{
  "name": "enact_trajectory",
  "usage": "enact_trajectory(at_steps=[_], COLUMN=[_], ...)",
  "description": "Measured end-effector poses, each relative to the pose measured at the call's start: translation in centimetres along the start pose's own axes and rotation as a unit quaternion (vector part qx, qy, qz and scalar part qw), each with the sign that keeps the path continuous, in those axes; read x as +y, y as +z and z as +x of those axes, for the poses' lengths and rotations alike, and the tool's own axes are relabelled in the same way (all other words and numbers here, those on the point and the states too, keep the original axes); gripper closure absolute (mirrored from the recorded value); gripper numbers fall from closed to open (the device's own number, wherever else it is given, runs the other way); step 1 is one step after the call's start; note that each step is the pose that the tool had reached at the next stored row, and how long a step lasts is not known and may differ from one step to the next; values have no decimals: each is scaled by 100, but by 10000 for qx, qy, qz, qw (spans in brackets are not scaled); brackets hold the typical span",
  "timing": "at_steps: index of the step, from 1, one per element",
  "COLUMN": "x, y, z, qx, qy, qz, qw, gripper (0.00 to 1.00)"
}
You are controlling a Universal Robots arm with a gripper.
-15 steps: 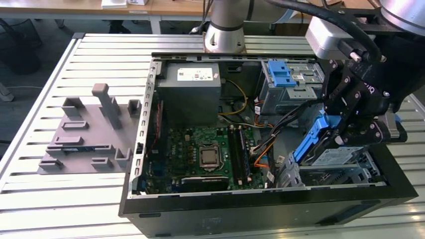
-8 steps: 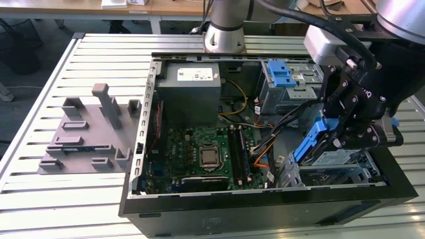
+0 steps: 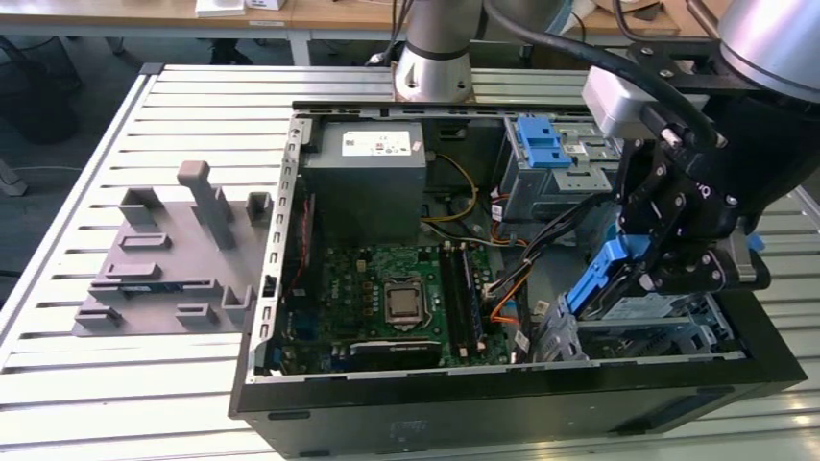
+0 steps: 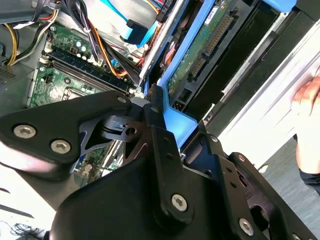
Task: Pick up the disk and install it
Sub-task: 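Insert the disk into the insertion slot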
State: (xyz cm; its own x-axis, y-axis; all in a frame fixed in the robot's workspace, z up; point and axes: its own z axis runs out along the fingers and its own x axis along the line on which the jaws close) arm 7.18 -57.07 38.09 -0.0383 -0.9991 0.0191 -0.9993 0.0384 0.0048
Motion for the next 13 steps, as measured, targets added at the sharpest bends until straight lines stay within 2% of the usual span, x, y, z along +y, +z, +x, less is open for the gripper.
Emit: enact_trajectory(at_steps=[5, 13], x=[-1, -1], y=[32, 35], z=[3, 3], qx=[0, 0], qy=[0, 0], qz=[0, 0], qw=[10000, 10000], gripper=[64, 64])
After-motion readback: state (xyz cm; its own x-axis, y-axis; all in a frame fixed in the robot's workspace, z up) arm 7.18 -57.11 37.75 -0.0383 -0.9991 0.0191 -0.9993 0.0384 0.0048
